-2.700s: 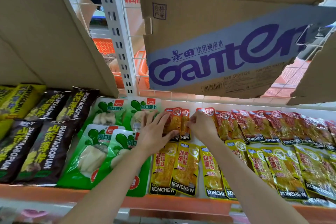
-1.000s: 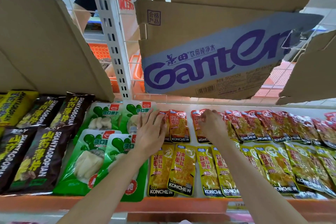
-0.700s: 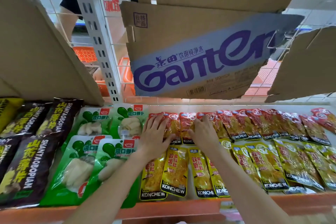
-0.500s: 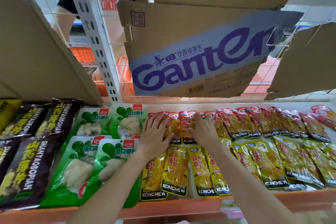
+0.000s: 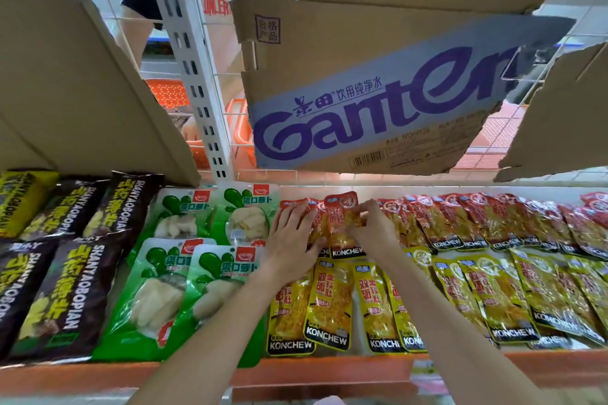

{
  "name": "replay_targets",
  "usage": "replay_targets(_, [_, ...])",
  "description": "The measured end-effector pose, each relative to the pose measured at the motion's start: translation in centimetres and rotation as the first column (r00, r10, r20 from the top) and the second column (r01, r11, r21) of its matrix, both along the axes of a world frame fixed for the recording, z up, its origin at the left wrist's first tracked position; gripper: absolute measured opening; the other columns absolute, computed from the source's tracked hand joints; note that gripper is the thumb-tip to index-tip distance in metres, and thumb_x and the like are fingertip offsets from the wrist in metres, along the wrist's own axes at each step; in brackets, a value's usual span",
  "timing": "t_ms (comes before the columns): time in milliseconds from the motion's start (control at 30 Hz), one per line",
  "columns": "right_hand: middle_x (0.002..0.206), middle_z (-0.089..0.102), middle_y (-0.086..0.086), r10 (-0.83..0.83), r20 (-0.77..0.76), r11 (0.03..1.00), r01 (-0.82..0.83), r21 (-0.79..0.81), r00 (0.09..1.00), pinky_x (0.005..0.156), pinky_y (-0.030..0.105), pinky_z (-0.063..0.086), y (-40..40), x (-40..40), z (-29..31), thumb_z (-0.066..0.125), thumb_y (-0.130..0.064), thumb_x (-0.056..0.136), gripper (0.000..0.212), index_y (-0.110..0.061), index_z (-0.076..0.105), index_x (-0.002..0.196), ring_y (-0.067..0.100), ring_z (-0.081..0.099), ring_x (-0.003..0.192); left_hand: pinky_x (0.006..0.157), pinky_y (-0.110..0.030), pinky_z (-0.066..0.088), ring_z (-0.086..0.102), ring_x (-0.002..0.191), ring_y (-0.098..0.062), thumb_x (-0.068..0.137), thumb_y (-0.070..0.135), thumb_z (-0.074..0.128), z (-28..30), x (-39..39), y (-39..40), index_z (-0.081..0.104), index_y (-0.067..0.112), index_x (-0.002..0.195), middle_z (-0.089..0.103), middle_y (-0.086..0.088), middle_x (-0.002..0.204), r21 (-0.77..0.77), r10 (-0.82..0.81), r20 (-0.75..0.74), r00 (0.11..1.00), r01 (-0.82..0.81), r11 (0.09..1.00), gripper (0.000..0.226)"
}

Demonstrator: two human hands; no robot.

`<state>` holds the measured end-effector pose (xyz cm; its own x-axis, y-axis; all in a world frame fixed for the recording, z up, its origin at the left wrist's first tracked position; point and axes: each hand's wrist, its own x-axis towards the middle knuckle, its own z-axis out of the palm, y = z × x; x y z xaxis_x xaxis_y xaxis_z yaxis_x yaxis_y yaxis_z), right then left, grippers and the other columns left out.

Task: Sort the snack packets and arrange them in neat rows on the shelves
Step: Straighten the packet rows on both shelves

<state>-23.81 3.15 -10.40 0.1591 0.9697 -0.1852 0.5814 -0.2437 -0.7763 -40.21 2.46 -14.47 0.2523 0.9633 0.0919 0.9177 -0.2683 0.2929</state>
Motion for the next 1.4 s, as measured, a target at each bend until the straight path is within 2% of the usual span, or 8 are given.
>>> replay_targets(167, [0.128, 0.042, 0.014, 0.072, 0.462, 0.995, -0.096, 0.029, 0.884, 0.097, 0.034, 0.033, -0.4, -0.6, -1.1, 0.062, -0.031, 0.088, 0.042, -0.01, 0.049, 0.122, 0.031, 0.035, 0.123, 0.116, -0.035, -0.006, -0.002, 0.144, -0.016, 0.096, 0.05, 0.032, 0.0, 0.0, 0.0, 0.015, 0.024, 0.148, 0.008, 0.005, 0.157, 0.005, -0.006, 0.015, 1.0, 0.006, 1.0, 0.061])
replay_targets(400, [0.132, 0.045, 0.014, 0.108, 0.51, 0.994, -0.102, -0.039, 0.853, 0.099, 0.038, 0.034, -0.2, -1.2, -0.4, 0.058, -0.03, 0.09, 0.039, -0.011, 0.049, 0.123, 0.032, 0.036, 0.125, 0.114, -0.037, -0.012, 0.008, 0.144, -0.019, 0.091, 0.049, 0.009, 1.2, 1.1, -0.2, 0.027, 0.017, 0.145, 0.022, -0.002, 0.154, 0.111, 0.01, 0.018, 1.0, -0.012, 0.994, 0.066])
replay_targets(633, [0.121, 0.05, 0.019, -0.175, 0.359, 0.985, 0.163, 0.062, 0.917, 0.094, 0.038, 0.037, -0.7, 3.3, 0.9, 0.058, -0.016, 0.089, 0.037, -0.002, 0.052, 0.122, 0.034, 0.046, 0.113, 0.115, -0.033, -0.005, 0.008, 0.144, -0.022, 0.098, 0.031, 0.032, 2.0, 4.7, -0.4, 0.027, 0.01, 0.145, 0.019, -0.008, 0.155, 0.116, -0.126, 0.122, 0.985, 0.112, 0.987, 0.051])
replay_targets(833, [0.126, 0.048, 0.019, -0.054, 0.419, 0.983, 0.121, -0.136, 0.906, 0.09, 0.037, 0.042, -0.5, 6.2, 0.4, 0.064, -0.034, 0.086, 0.053, -0.001, 0.046, 0.123, 0.034, 0.049, 0.114, 0.116, -0.031, -0.006, 0.002, 0.145, -0.018, 0.098, 0.043, 0.032, -0.2, 6.0, -0.4, 0.022, 0.012, 0.146, 0.013, -0.004, 0.157, 0.02, -0.057, 0.04, 0.998, 0.057, 0.998, 0.059])
replay_targets(1000, [0.078, 0.056, 0.007, 0.068, 0.383, 0.973, 0.023, -0.229, 0.921, 0.053, 0.026, 0.036, 0.5, 7.4, 1.5, 0.065, -0.03, 0.086, 0.028, -0.009, 0.052, 0.072, 0.022, 0.052, 0.076, 0.118, -0.03, -0.004, 0.003, 0.145, -0.014, 0.101, 0.036, 0.026, -0.4, 6.0, -0.5, 0.022, 0.015, 0.147, 0.014, 0.0, 0.157, 0.015, -0.046, 0.046, 0.998, 0.046, 0.999, 0.051])
replay_targets(1100, [0.096, 0.061, 0.01, 0.132, 0.338, 0.972, -0.055, -0.228, 0.932, 0.063, 0.024, 0.038, 1.0, 7.5, 1.9, 0.067, -0.025, 0.083, 0.024, -0.005, 0.06, 0.096, 0.023, 0.055, 0.085, 0.118, -0.03, 0.0, 0.007, 0.144, -0.014, 0.101, 0.035, 0.024, -0.8, 5.9, -0.1, 0.025, 0.017, 0.147, 0.017, 0.001, 0.156, 0.027, -0.038, 0.018, 0.999, 0.038, 0.999, 0.05])
replay_targets(1200, [0.118, 0.058, 0.014, 0.146, 0.249, 0.982, -0.109, -0.156, 0.957, 0.077, 0.029, 0.042, 1.2, 7.3, 2.0, 0.067, -0.015, 0.082, 0.054, -0.001, 0.043, 0.127, 0.029, 0.056, 0.108, 0.114, -0.024, -0.005, 0.008, 0.144, -0.013, 0.098, 0.038, 0.02, -0.6, 6.2, -0.2, 0.026, 0.018, 0.146, 0.018, 0.002, 0.156, 0.025, -0.027, -0.002, 1.0, 0.027, 0.999, 0.052])
replay_targets(1400, [0.084, 0.059, 0.006, 0.102, -0.072, 0.994, -0.104, -0.029, 0.992, 0.04, 0.008, 0.037, 1.4, 7.6, 1.4, 0.065, -0.006, 0.084, 0.054, -0.01, 0.034, 0.13, 0.009, 0.052, 0.058, 0.113, -0.023, -0.007, 0.006, 0.144, -0.01, 0.098, 0.042, 0.017, 0.0, 6.6, -0.5, 0.02, 0.018, 0.148, 0.015, 0.004, 0.156, 0.007, -0.006, -0.042, 0.999, 0.006, 1.0, 0.055])
